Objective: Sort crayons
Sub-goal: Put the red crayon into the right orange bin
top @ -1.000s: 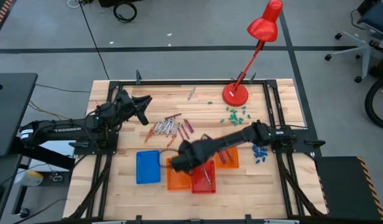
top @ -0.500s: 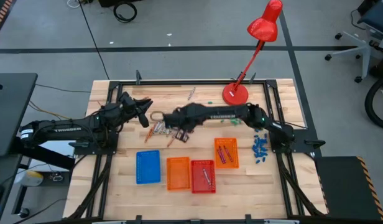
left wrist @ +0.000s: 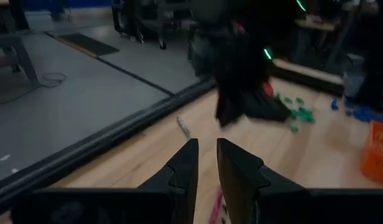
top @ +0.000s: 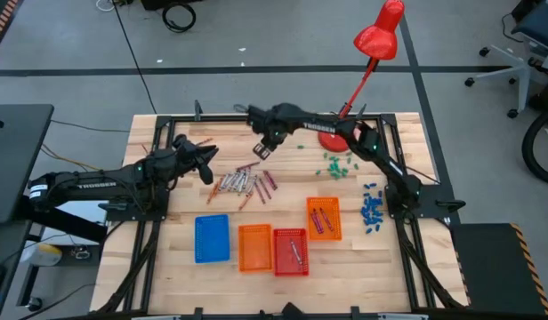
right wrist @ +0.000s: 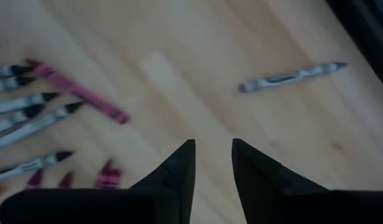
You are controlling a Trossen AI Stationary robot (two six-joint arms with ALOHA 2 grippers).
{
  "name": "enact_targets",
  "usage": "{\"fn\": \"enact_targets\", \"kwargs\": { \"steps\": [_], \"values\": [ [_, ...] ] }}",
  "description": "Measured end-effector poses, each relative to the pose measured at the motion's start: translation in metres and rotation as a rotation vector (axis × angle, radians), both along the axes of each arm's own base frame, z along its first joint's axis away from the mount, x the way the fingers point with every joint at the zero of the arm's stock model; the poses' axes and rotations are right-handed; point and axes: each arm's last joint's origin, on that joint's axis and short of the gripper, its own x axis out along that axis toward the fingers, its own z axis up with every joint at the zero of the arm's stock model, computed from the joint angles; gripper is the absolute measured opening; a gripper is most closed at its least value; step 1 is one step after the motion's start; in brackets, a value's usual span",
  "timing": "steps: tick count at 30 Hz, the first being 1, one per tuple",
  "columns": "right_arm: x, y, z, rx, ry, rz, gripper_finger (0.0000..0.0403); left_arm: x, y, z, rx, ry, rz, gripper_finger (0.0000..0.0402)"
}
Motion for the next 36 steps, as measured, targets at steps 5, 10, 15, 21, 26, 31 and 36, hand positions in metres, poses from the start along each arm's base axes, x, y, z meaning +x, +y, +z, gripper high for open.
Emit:
{"fn": "enact_targets", "kwargs": {
  "steps": [5, 10, 15, 21, 26, 31, 36],
  "values": [
    [-0.005, 0.004, -0.002, 0.031, 0.068, 0.055, 0.0110, 0.001, -0.002, -0.002, 0.005, 0.040, -0.100, 0.0071],
    [0.000, 0.035, 0.006, -0.120, 0.164, 0.175, 0.0110, 0.012, 0.002, 0.009, 0.001, 0.081, -0.100, 0.0071],
    [-0.005, 0.058, 0.013, -0.166, 0.144, 0.237, 0.0110, 0.035, 0.009, 0.002, -0.065, 0.230, -0.124, 0.0071],
    [-0.042, 0.084, 0.022, -0.238, 0.058, 0.194, 0.0110, 0.060, 0.023, -0.015, -0.107, 0.361, -0.091, 0.0071],
    [-0.070, 0.112, 0.021, -0.277, -0.141, 0.181, 0.0110, 0.082, 0.044, -0.019, -0.136, 0.423, -0.047, 0.0071],
    [-0.093, 0.137, 0.012, -0.293, -0.300, 0.186, 0.0110, 0.103, 0.061, -0.024, -0.227, 0.467, -0.115, 0.0071],
    [-0.112, 0.154, -0.002, -0.299, -0.423, 0.199, 0.0110, 0.104, 0.058, -0.029, -0.353, 0.579, -0.172, 0.0071]
  ]
}}
